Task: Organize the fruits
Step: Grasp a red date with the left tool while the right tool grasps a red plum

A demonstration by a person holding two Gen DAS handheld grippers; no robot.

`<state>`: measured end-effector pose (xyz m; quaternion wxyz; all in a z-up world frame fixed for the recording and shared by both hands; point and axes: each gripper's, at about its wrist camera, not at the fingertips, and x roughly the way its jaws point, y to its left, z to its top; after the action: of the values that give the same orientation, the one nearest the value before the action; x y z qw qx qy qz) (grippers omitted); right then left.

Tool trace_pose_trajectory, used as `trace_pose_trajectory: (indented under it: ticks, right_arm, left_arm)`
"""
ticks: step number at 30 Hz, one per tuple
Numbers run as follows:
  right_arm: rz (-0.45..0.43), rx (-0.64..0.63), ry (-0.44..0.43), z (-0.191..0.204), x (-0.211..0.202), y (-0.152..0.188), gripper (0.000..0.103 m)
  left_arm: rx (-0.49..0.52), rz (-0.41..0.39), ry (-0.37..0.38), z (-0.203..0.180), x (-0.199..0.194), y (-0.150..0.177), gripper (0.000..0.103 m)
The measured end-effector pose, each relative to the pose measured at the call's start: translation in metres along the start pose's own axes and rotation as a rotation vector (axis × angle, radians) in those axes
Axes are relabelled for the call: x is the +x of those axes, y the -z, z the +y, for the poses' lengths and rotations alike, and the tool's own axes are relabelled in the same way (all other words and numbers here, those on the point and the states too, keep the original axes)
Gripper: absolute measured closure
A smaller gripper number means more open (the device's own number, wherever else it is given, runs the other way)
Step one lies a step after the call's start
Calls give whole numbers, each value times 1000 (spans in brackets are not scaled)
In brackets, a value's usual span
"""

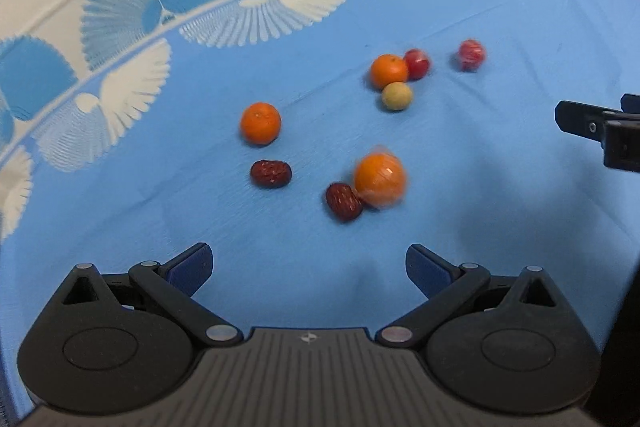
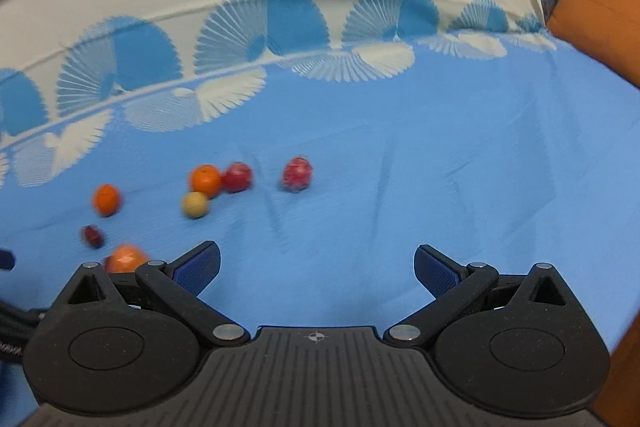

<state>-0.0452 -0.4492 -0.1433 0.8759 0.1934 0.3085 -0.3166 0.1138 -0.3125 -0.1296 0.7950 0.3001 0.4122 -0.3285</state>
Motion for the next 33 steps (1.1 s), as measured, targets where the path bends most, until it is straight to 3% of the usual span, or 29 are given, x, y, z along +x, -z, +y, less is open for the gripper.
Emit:
trace_pose_trajectory:
  ticks: [4, 9, 19, 20, 22, 23, 24, 25, 26, 28, 29, 30, 33]
  right_arm:
    - [-3, -14, 24, -2, 48, -13, 1]
    - [34, -79, 24, 8, 96, -15, 1]
    - [10, -153, -1, 25, 139, -28, 1]
    - [6, -162, -5, 25, 140, -30, 1]
    - [0, -178, -12, 25, 142, -32, 2]
    - [-2, -196, -17, 26, 143, -33, 5]
    - [-19, -212, -17, 27, 141, -33, 20]
    - [-33, -226, -22, 28, 140, -33, 31]
    - [-40, -235, -36, 30, 139, -33, 39]
    - [-59, -261, -33, 32, 135, -31, 71]
    - [-61, -269, -13, 31, 134, -31, 71]
    - [-54, -252, -18, 28, 132, -33, 71]
    - [-29, -164, 9, 17, 118, -34, 71]
  left_arm:
    - [-8, -3, 24, 5, 26, -12, 0]
    - [69, 1, 65, -2, 50, -14, 1]
    - [100, -50, 139, 9, 61, -13, 1]
    - [110, -58, 141, 9, 61, -13, 1]
    - [129, -78, 160, 7, 58, -12, 14]
    - [136, -84, 175, 5, 56, -12, 19]
    - [145, -91, 192, 2, 53, -11, 29]
    - [156, -98, 202, -1, 51, -9, 33]
    - [165, -104, 215, -3, 50, -9, 41]
    - [158, -102, 247, -2, 51, -8, 54]
    - [149, -97, 261, -1, 51, -9, 58]
    - [142, -89, 262, 0, 50, -10, 77]
    - [89, -76, 262, 7, 39, -8, 76]
